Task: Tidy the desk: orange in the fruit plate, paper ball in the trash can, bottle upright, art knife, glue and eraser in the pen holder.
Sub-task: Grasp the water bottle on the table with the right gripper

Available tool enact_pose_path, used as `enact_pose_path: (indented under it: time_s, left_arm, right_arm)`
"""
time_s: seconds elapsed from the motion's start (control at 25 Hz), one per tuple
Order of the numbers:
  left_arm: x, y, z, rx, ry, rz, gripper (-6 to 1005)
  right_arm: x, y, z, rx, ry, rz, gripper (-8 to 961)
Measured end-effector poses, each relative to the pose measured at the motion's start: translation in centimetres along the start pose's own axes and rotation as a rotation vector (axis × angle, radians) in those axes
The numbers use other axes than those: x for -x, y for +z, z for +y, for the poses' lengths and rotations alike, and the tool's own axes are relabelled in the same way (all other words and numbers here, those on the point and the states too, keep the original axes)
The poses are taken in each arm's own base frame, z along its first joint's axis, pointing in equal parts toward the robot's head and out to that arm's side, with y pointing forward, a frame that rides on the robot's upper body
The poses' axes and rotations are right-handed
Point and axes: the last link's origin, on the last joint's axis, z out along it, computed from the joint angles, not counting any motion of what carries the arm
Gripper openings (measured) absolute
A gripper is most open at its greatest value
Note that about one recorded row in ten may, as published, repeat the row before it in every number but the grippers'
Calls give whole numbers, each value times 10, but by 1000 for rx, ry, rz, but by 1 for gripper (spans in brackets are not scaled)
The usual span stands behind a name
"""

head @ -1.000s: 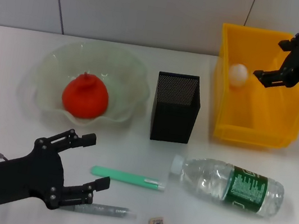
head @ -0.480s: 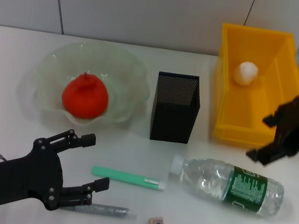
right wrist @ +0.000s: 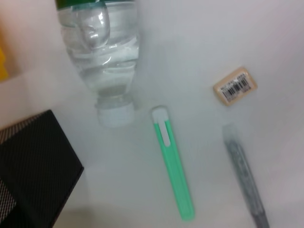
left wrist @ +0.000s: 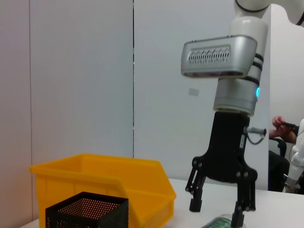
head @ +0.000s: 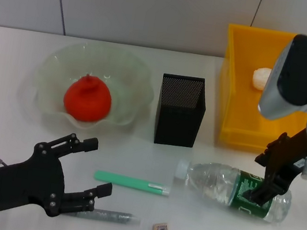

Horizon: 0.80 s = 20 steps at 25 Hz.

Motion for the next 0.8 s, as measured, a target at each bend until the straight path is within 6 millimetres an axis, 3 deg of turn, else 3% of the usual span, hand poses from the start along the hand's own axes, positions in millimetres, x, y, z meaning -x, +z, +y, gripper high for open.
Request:
enact_pose_path:
  time_s: [0.28,0.8]
  left_arm:
    - [0,0,0,0,1,0,837]
    - [0,1,0,-2,3,0,834]
  right_arm:
    - [4,22,1,8,-20,32,824]
    - [7,40,3,-3,-38,46,823]
